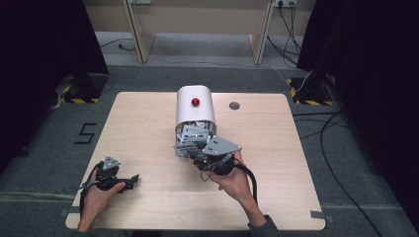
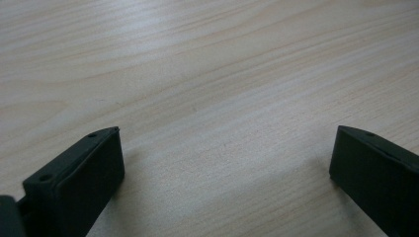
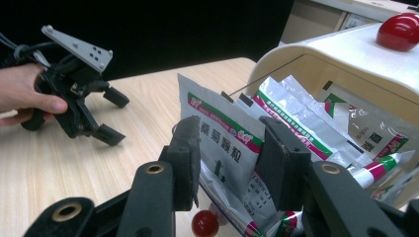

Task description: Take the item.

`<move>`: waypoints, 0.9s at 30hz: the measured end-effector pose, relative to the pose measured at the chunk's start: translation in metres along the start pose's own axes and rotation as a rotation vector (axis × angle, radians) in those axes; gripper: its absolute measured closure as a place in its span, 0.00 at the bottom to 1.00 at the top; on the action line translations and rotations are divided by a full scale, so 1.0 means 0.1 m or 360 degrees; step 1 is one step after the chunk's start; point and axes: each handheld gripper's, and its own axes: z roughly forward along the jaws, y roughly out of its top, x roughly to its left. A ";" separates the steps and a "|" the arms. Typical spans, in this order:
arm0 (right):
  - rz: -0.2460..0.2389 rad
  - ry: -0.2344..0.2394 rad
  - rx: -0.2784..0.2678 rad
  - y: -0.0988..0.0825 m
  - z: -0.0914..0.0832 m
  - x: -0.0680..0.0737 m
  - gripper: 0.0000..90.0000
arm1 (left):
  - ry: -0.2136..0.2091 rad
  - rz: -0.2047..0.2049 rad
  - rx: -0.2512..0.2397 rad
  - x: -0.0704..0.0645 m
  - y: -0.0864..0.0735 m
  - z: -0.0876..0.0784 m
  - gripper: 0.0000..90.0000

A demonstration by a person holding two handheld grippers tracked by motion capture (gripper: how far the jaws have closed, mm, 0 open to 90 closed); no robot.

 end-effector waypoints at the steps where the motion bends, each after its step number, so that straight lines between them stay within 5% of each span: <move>1: 0.0001 0.0003 0.0012 0.01 0.01 -0.01 0.70 | 0.0000 0.0000 0.0000 0.00 0.00 0.00 0.00; 7: -0.0020 0.0024 0.0049 0.04 0.08 -0.02 0.72 | 0.0000 -0.0002 -0.0001 0.00 0.00 0.00 0.00; 14: -0.0037 0.0029 0.0061 0.04 0.10 -0.07 0.86 | 0.0000 -0.0001 -0.0001 0.00 0.00 0.00 0.00; 20: -0.0072 -0.0001 -0.0032 0.08 0.02 -0.06 0.99 | -0.0001 -0.0006 -0.0006 0.00 0.00 0.00 0.00; 27: -0.0087 -0.0023 -0.0103 0.17 -0.10 -0.07 0.99 | -0.0001 -0.0006 -0.0005 0.00 0.00 0.00 0.00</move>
